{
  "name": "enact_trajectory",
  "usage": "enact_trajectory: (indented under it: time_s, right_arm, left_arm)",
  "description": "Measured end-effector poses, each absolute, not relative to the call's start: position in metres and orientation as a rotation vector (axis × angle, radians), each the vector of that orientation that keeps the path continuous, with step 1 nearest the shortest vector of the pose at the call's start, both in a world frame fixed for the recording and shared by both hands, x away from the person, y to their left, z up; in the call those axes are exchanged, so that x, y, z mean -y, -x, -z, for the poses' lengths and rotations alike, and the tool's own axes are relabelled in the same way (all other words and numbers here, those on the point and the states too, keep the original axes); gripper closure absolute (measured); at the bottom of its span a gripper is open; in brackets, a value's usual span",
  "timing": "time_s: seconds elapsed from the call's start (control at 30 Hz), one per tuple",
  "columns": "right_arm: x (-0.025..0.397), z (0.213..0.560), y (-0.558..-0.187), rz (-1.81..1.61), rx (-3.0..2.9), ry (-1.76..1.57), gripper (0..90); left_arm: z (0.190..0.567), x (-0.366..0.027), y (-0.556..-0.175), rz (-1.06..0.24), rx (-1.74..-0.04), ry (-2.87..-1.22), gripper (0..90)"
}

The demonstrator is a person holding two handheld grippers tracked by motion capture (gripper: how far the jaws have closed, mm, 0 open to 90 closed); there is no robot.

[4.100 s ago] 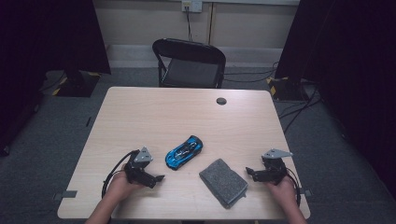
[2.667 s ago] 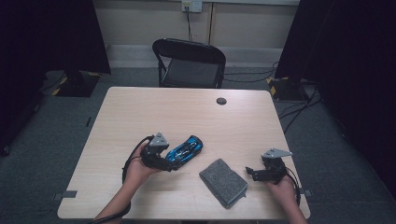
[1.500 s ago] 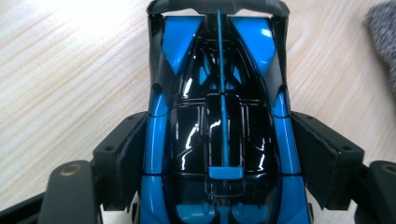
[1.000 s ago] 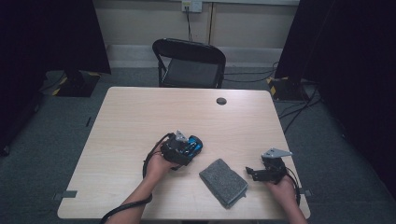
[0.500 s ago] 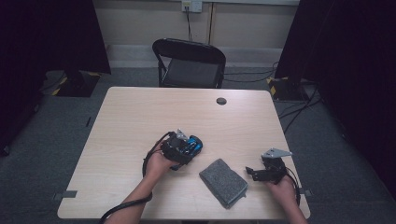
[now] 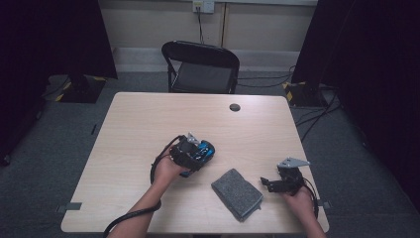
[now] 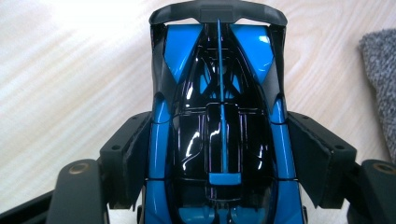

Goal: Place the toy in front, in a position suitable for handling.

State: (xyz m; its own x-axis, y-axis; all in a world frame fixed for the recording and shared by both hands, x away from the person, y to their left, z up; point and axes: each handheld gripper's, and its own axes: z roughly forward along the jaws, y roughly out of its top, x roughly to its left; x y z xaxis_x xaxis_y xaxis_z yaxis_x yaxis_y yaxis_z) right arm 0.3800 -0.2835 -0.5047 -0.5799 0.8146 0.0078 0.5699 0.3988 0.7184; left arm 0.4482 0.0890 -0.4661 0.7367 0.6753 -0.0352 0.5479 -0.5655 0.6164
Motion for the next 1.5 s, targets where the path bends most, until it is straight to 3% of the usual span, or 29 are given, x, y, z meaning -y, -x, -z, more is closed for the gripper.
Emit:
enact_trajectory:
  time_s: [0.3,0.63,1.33,1.5]
  right_arm:
    - [0.283,0.505,-0.38,-0.988,-2.316,-1.199,11.1]
    - [0.284,0.505,-0.38,-0.988,-2.316,-1.199,11.1]
    - [0.283,0.505,-0.38,-0.988,-2.316,-1.199,11.1]
    - [0.284,0.505,-0.38,-0.987,-2.316,-1.199,11.1]
  left_arm:
    - [0.459,-0.086,-0.468,-0.27,-0.905,-2.297,27.6]
    - [0.476,-0.075,-0.487,-0.278,-0.888,-2.332,27.5]
    - [0.489,-0.082,-0.496,-0.279,-0.91,-2.287,27.0]
    - [0.484,-0.086,-0.494,-0.267,-0.9,-2.235,20.7]
